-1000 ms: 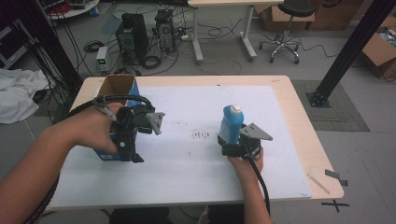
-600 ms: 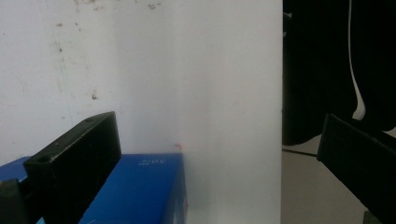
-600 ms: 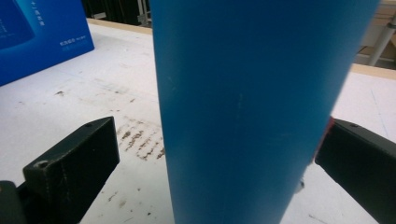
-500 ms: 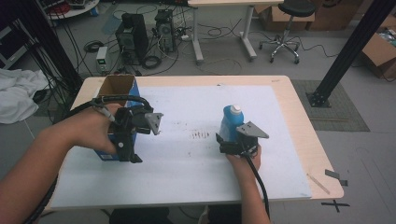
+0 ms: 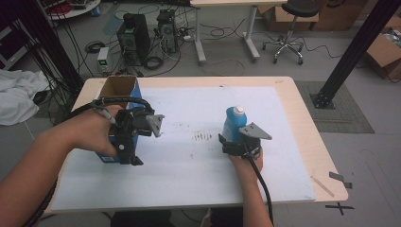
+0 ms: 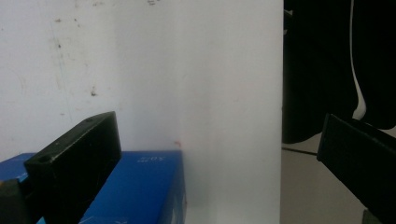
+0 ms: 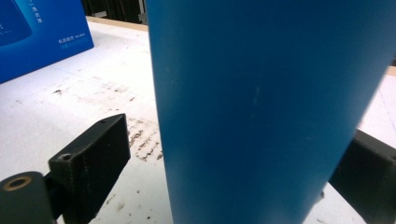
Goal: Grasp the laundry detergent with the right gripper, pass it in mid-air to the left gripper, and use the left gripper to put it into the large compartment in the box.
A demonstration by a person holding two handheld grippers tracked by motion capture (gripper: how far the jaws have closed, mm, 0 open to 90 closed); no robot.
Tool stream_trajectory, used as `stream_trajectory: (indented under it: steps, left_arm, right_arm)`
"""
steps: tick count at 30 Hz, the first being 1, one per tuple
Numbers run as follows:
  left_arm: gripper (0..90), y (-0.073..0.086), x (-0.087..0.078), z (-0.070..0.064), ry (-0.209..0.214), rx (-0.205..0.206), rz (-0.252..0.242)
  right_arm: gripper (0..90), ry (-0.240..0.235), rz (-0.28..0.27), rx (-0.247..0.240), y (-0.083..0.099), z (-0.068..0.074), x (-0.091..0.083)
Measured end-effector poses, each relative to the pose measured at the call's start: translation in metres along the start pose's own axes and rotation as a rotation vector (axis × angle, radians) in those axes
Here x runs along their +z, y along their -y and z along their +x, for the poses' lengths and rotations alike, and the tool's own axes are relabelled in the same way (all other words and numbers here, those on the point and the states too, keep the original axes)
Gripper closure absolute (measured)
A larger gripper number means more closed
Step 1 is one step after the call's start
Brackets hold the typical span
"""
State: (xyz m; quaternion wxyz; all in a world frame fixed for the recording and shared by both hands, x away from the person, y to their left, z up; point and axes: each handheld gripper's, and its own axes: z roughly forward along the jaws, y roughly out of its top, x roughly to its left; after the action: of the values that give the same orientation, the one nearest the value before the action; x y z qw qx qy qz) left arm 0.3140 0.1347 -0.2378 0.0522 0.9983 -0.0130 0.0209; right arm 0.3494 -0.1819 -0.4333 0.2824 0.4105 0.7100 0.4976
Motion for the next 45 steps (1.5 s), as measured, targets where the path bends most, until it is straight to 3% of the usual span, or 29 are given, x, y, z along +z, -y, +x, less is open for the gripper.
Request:
stream_trajectory:
  steps: [2, 9, 20, 45]
  left_arm:
    - [0.2, 0.0000, 0.0002, 0.0001, 0.001, 0.000, 0.001]
    - [0.2, -0.0001, 0.0015, 0.0002, 0.004, -0.001, 0.001]
    - [0.2, -0.0008, 0.0035, 0.0016, 0.008, -0.002, 0.002]
    - [0.3, 0.0000, 0.0051, 0.0021, 0.008, -0.005, -0.004]
  right_arm:
    - [14.8, 0.000, -0.005, 0.001, 0.0001, -0.0001, -0.0004]
    - [15.9, 0.019, -0.012, 0.007, 0.0007, -0.0003, 0.0004]
    - [25.2, 0.070, -0.011, -0.013, 0.0016, 0.0021, 0.0006]
    - [38.6, 0.078, -0.018, -0.002, 0.0045, 0.0023, -0.0003]
